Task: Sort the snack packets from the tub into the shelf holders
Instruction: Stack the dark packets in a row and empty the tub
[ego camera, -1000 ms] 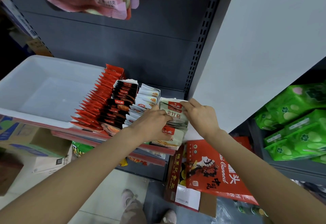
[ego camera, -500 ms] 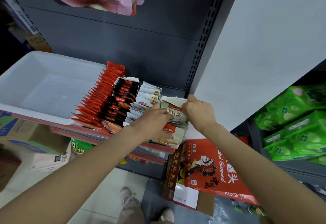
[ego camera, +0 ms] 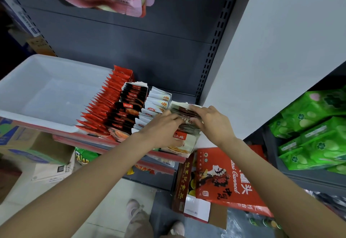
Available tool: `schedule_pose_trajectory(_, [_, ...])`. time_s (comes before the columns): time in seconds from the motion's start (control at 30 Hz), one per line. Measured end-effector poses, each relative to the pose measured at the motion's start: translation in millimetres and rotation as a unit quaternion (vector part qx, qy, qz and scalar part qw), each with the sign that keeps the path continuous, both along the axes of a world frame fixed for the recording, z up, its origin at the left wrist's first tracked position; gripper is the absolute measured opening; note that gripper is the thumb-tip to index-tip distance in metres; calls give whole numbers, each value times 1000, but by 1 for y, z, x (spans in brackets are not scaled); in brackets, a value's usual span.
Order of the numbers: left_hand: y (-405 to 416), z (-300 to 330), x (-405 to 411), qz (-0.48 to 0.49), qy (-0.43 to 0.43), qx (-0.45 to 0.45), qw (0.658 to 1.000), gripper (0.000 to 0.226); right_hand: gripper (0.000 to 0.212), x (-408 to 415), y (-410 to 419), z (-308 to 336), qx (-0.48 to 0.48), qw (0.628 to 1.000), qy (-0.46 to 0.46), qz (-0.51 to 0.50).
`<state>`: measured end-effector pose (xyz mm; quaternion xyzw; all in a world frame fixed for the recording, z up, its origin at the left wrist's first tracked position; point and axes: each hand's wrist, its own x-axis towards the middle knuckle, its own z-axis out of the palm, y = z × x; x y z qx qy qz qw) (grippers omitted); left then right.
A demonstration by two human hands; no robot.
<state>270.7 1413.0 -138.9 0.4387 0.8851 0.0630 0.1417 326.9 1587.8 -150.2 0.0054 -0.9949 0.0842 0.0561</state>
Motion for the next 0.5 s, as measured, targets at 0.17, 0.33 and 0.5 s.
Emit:
schedule_pose_trajectory(0.17, [-7,-2,8,-9,28,18,999,73,31,-8,2,3,-17,999,15,-24])
schedule_pose_trajectory(0.33, [-7,-3,8,-14,27,3,1000,73,26,-21,-1,-3,94,995,-4,-22])
schedule_pose_trajectory(0.5, [-9,-6,9,-18,31,1,999,72,20,-19,-3,0,98,988,104,64])
